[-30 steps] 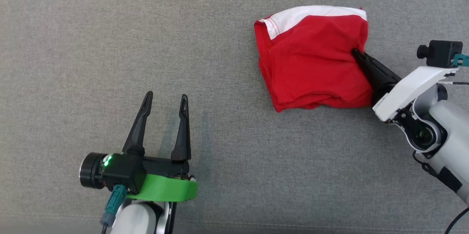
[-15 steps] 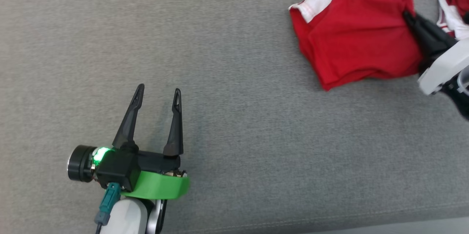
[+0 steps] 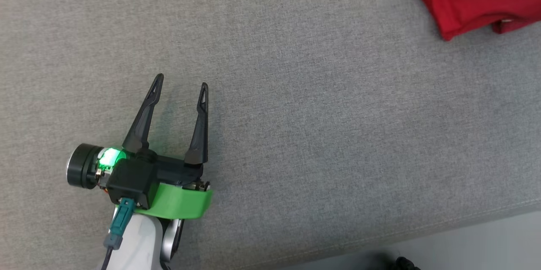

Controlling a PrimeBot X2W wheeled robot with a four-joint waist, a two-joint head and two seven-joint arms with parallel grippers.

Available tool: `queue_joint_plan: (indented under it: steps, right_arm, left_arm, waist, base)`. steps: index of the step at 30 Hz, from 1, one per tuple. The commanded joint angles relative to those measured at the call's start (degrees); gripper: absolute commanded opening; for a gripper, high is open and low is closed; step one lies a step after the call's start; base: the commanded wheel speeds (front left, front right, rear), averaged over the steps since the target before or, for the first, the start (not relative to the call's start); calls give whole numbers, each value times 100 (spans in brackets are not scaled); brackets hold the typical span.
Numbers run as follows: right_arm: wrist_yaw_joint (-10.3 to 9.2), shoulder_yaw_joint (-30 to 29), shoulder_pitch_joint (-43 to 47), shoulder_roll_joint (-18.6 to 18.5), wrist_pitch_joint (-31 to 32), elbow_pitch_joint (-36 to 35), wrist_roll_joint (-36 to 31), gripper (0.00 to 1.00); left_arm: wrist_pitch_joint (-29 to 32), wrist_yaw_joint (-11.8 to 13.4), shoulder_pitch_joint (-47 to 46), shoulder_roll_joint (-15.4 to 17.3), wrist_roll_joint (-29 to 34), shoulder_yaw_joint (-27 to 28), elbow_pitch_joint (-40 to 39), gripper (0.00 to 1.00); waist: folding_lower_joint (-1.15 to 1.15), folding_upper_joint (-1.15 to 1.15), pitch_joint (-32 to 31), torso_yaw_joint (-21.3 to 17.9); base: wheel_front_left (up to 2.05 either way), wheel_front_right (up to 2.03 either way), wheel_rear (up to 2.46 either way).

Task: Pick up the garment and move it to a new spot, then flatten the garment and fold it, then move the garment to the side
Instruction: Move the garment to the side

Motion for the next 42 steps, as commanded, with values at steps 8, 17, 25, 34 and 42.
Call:
queue_joint_plan:
  steps: [8,17,25,34,42]
  right_arm:
    - [-12,-797,-53,-244,-24,391,-649,0]
    - [-12,-1651,102,-246,-24,942,-1095,100]
    - [-12,-2935,276,278,-22,958,-2440,100]
    - [-12,-3760,1444,1595,-20,-83,-3206,100]
    - [-12,-3650,2368,2505,-20,-923,-3325,100]
  left_arm:
    - [-16,-74,-110,95,132,-21,-71,100]
    - [-16,-97,-160,79,117,-103,-45,100]
    - [-16,3,-145,41,19,-127,27,100]
    - [-16,102,102,2,-76,-92,88,100]
    - [-16,238,450,-24,-332,42,169,100]
  waist:
    - [0,0,259,-6]
    - [0,0,330,156]
    - [0,0,129,252]
    - [0,0,-553,261]
    - [0,0,-1268,279]
  base:
    - [0,0,0]
    - [0,0,0]
    - [0,0,0]
    - [0,0,0]
    - [0,0,0]
